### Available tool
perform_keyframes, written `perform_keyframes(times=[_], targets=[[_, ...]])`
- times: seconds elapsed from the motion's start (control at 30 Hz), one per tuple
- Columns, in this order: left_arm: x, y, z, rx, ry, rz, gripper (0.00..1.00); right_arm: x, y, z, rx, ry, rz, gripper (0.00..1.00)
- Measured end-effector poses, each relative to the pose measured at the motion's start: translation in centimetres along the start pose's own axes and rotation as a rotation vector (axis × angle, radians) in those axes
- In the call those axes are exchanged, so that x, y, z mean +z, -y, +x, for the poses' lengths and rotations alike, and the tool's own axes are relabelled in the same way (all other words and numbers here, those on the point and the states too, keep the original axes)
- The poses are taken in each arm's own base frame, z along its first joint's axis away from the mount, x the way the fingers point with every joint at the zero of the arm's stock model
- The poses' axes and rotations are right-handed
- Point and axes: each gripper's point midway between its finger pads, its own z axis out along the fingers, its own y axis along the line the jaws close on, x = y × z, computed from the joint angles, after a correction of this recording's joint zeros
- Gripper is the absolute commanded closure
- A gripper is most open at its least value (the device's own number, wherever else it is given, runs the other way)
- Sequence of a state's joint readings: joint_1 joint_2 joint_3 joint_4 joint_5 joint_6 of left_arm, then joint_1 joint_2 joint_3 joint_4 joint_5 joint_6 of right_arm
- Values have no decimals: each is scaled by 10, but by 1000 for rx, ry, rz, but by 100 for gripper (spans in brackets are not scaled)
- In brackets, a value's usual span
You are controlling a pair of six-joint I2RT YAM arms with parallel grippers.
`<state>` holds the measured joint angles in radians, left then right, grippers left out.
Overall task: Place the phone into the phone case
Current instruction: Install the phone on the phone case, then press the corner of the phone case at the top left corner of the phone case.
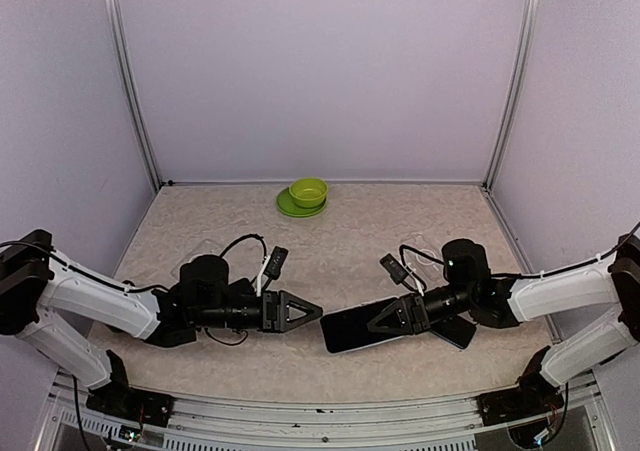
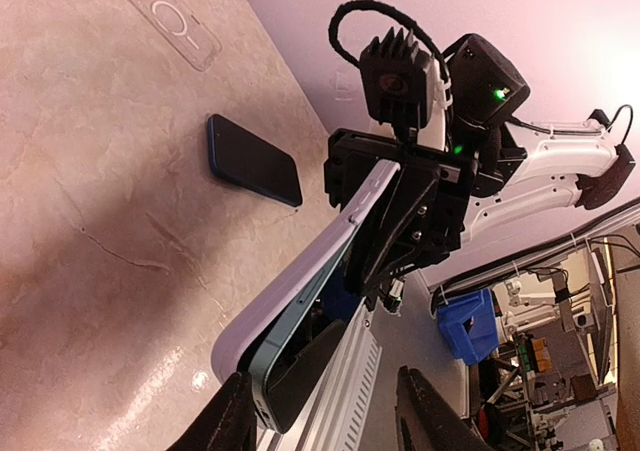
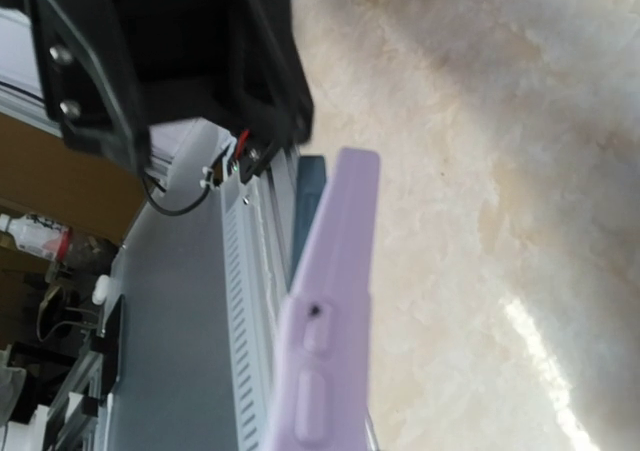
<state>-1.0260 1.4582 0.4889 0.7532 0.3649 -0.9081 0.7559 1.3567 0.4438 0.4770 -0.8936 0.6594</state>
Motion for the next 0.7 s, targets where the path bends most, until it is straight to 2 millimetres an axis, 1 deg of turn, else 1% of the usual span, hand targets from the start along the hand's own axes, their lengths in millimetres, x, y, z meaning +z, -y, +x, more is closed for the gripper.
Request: perform_keyframes(times=[0.17,0.37,0.57,0.7], targets=[[-5,1,-4,36,11,-28,51,-5,-5,2,-41,-3,3,100],[-4,-4,2,72,-18,-68,49,-12,-16,2,-113,10,-6,100],[5,8,9,107,-48,-37,49,-13,-17,7,-136,6,-8,100],[12,17,18,127,-83,-4,50,-11,-18,13,-142,-7,-15,100]])
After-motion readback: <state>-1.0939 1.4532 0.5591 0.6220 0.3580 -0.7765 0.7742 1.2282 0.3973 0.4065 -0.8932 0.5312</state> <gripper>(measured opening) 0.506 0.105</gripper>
